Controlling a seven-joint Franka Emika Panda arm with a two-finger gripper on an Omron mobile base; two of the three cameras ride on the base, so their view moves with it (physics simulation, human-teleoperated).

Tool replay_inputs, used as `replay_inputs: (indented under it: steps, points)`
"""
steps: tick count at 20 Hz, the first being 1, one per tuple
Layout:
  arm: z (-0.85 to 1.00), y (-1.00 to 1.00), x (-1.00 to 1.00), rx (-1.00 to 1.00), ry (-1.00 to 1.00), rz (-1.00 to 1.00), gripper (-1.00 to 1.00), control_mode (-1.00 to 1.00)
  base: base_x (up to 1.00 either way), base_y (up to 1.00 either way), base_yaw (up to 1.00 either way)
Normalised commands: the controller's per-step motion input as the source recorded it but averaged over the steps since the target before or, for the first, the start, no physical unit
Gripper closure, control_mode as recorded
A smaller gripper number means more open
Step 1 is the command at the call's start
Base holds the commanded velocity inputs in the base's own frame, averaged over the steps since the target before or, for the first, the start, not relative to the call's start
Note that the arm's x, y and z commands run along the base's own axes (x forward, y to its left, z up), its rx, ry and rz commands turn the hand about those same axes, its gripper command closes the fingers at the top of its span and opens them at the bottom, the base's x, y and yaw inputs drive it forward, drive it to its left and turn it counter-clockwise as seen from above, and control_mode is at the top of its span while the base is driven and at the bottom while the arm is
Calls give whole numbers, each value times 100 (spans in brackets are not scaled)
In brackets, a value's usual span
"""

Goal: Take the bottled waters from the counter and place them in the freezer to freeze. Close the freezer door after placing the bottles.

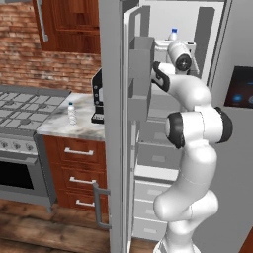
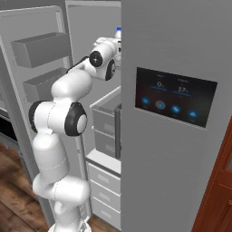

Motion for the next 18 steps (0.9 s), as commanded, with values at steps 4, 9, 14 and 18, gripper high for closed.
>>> replay_inputs:
  steps: [4,9,14,18]
  points:
    - [-25,0,26,5,-3,-4,100,-100,0,0,0]
    - [-41,0,13,0,0,-4,100,-100,0,0,0]
    - [-32,2,2,-2,0,0,100,-100,0,0,0]
    - [-24,5,0,-2,0,0,100,-100,0,0,0]
